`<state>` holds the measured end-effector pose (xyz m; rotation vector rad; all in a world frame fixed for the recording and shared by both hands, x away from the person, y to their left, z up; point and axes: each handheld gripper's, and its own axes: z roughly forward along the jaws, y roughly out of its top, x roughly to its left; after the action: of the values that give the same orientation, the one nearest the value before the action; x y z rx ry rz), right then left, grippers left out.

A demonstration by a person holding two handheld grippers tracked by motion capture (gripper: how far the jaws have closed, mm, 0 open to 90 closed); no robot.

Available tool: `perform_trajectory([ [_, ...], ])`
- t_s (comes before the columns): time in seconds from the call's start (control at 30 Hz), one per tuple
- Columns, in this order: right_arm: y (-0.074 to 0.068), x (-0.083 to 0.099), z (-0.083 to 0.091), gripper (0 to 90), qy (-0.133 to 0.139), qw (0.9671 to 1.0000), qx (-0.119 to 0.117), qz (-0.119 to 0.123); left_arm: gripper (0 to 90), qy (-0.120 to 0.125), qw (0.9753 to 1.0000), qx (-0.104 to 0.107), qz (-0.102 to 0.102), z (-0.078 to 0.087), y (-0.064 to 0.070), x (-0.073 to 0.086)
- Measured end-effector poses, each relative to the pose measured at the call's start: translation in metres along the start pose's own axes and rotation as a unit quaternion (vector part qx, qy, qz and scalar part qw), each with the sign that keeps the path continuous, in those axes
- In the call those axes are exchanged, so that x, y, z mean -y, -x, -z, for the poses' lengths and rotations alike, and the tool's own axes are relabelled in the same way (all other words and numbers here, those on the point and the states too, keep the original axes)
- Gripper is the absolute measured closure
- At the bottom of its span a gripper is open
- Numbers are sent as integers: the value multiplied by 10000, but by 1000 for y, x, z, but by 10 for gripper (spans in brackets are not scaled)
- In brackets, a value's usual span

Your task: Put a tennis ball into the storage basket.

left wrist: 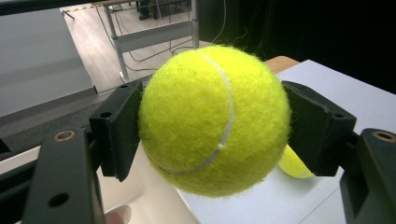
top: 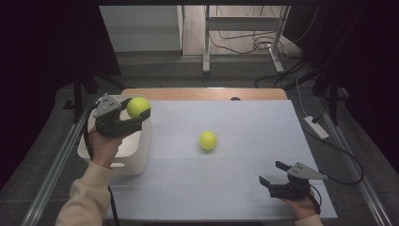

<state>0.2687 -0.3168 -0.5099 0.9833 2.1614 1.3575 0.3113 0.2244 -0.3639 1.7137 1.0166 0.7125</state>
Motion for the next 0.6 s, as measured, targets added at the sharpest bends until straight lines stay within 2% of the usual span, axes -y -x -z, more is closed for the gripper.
perform_trajectory([
  [0.27, -1, 0, -1, 96, -11, 10000, 15, 9, 263, -55, 10000, -56, 11, 0, -9, -3],
  [0.47, 0, 0, 0, 96, -7, 10000, 24, 1, 264, -114, 9997, -107, 168, -5, -20, -3],
  [0.6, 0, 0, 0, 96, -7, 10000, 21, -5, 264, -158, 9995, -168, 195, -7, -24, -3],
])
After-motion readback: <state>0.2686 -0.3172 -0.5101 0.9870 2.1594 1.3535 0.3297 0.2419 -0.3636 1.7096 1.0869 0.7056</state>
